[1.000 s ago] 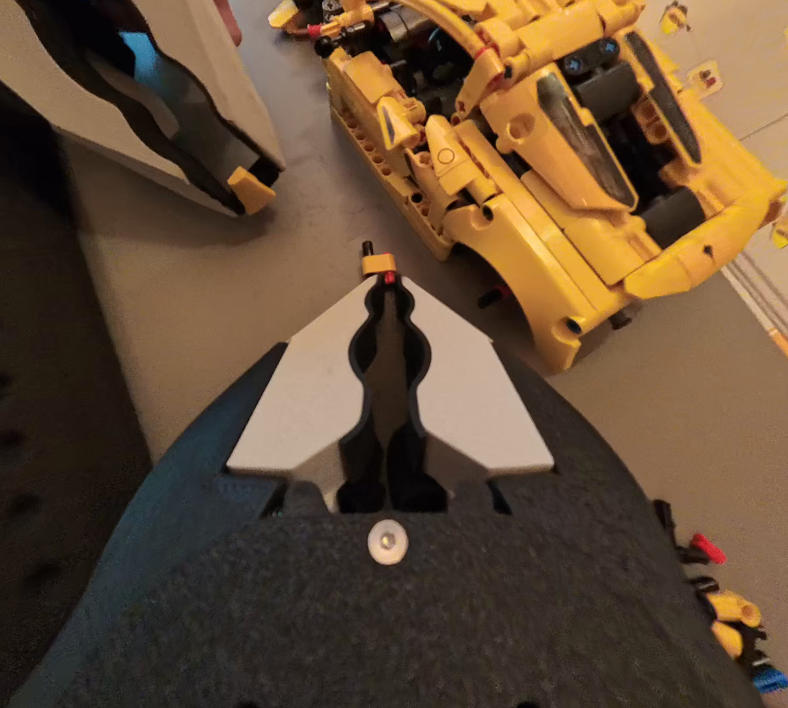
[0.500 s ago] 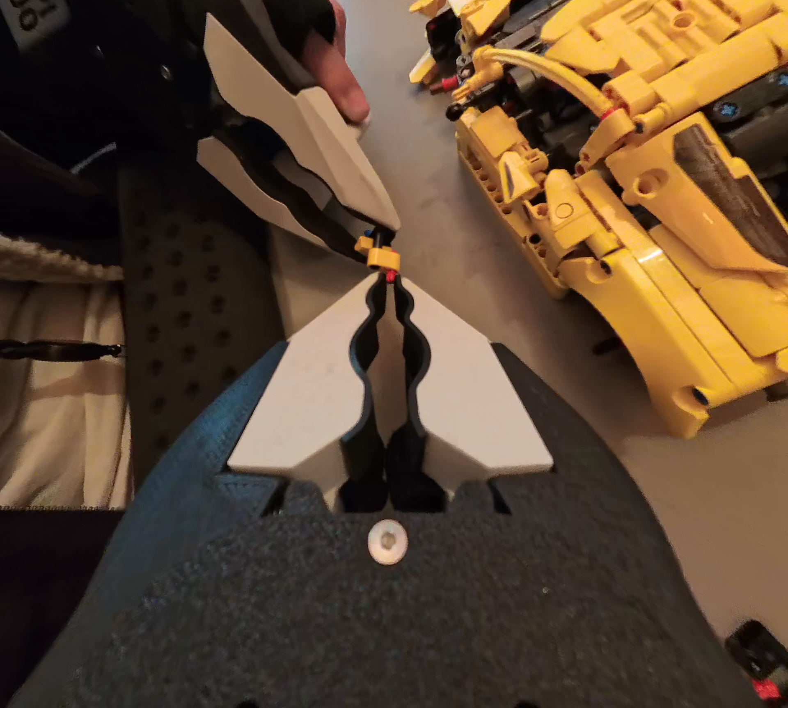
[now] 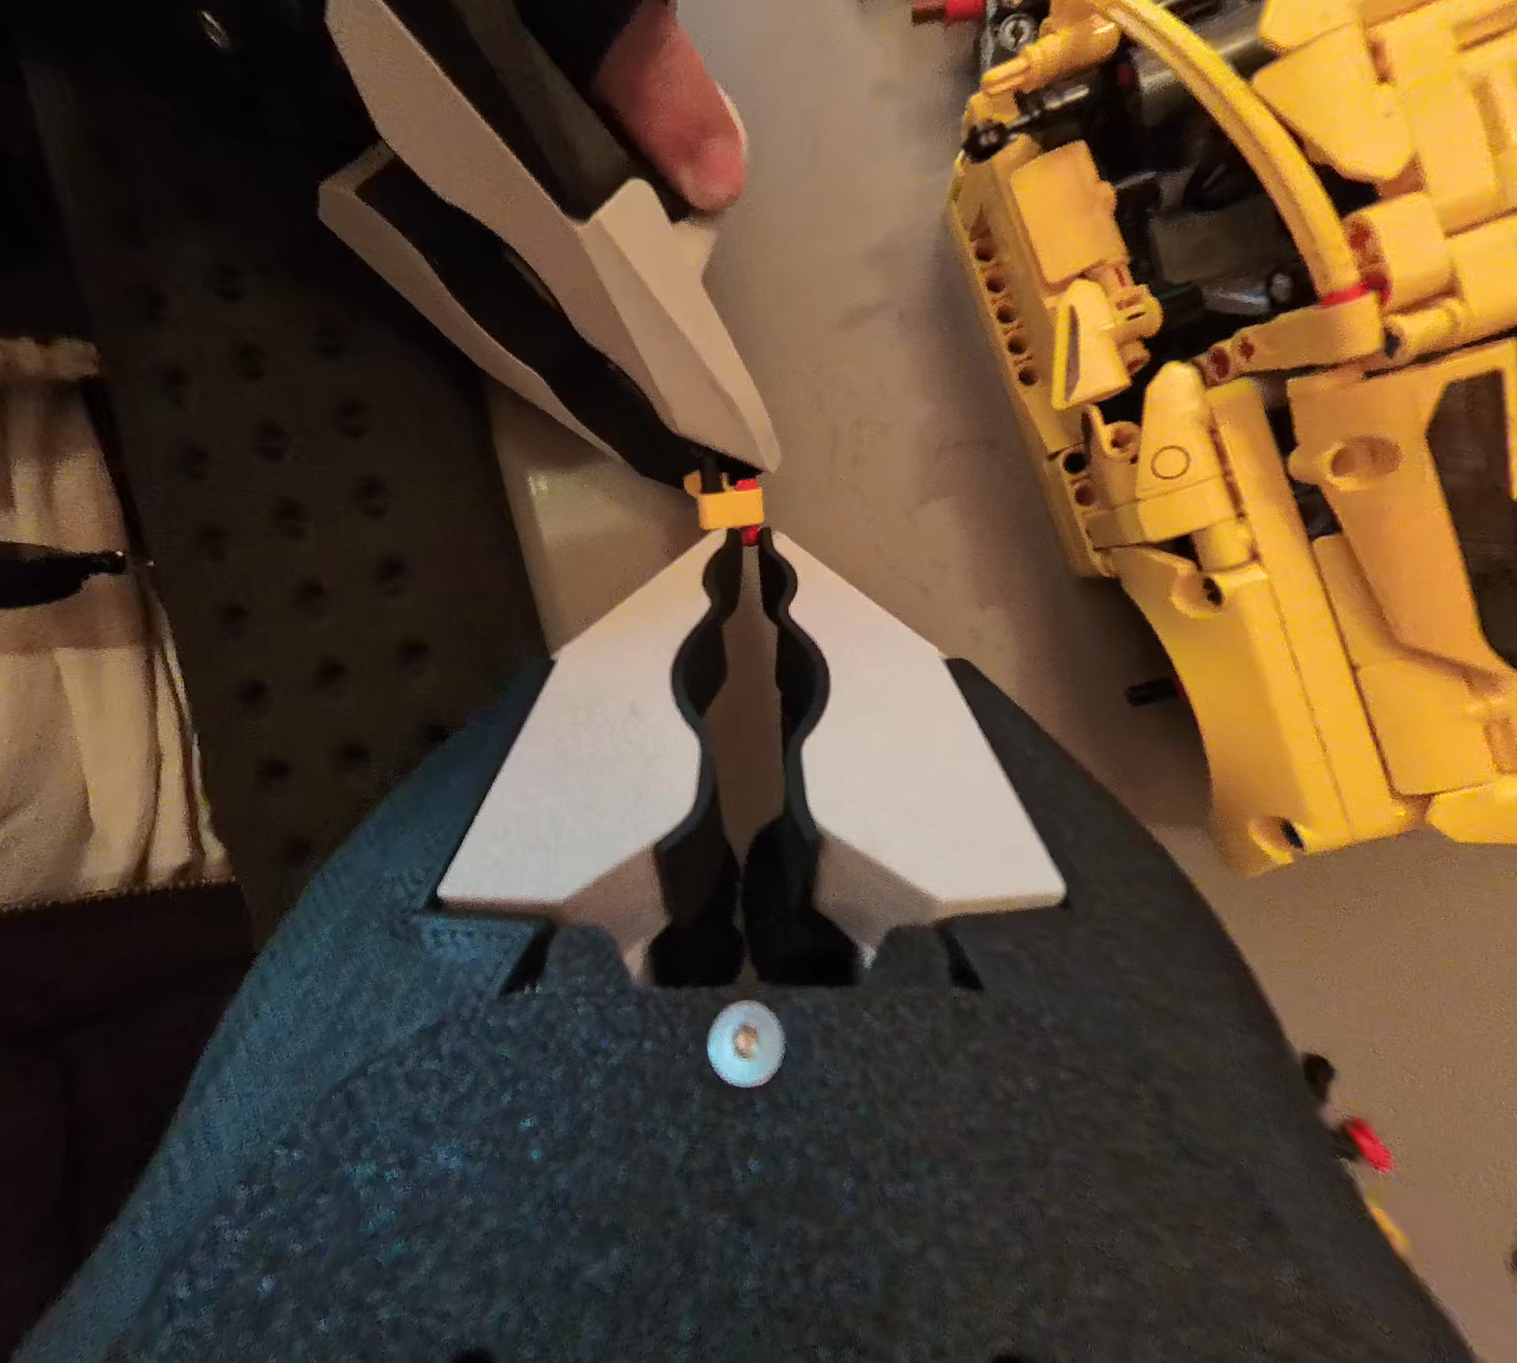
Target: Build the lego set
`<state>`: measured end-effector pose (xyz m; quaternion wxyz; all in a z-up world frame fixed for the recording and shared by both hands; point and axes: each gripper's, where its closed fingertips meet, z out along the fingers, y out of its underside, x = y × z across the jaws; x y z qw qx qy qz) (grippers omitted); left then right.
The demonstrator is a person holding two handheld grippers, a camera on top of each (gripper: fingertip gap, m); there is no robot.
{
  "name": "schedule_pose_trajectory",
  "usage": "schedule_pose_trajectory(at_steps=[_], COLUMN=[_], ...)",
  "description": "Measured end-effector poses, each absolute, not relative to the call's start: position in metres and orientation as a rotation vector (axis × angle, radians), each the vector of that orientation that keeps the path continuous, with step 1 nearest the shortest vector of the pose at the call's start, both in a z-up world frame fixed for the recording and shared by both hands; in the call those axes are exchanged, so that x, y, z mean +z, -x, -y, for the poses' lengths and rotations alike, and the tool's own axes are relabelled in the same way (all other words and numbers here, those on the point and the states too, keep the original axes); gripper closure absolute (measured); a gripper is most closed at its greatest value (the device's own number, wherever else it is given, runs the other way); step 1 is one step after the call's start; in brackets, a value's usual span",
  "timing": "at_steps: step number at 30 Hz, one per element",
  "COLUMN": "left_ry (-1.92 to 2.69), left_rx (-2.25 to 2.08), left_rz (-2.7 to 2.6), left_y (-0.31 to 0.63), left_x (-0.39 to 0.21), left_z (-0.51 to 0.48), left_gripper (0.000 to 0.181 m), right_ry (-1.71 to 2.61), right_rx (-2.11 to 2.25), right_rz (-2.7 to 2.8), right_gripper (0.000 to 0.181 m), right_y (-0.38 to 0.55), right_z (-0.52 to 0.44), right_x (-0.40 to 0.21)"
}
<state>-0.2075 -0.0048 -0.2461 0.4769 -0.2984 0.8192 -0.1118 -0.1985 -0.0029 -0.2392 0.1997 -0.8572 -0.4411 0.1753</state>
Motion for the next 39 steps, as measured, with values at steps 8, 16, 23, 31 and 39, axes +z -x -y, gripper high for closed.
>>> schedule_pose_trajectory(at_steps=[8, 16, 23, 31, 39], left_ry=[0.705, 0.706, 0.734, 0.685, 0.719], left_rx=[-0.209, -0.192, -0.177, -0.114, -0.150], left_rz=[-2.002, -2.000, -1.946, -1.964, -1.944], left_y=[0.209, 0.210, 0.210, 0.208, 0.207], left_x=[-0.246, -0.246, -0.237, -0.240, -0.237], left_z=[0.002, 0.000, -0.008, -0.007, -0.007], left_gripper=[0.158, 0.158, 0.158, 0.158, 0.158], right_ry=[2.524, 2.402, 2.459, 2.397, 2.345], right_rx=[0.391, 0.466, 0.483, 0.465, 0.626], right_rz=[1.362, 1.385, 1.323, 1.375, 1.252], right_gripper=[0.179, 0.178, 0.178, 0.178, 0.178], right_y=[0.196, 0.196, 0.183, 0.201, 0.203], right_z=[0.002, -0.004, 0.000, 0.000, -0.007], right_x=[-0.239, -0.234, -0.241, -0.231, -0.221])
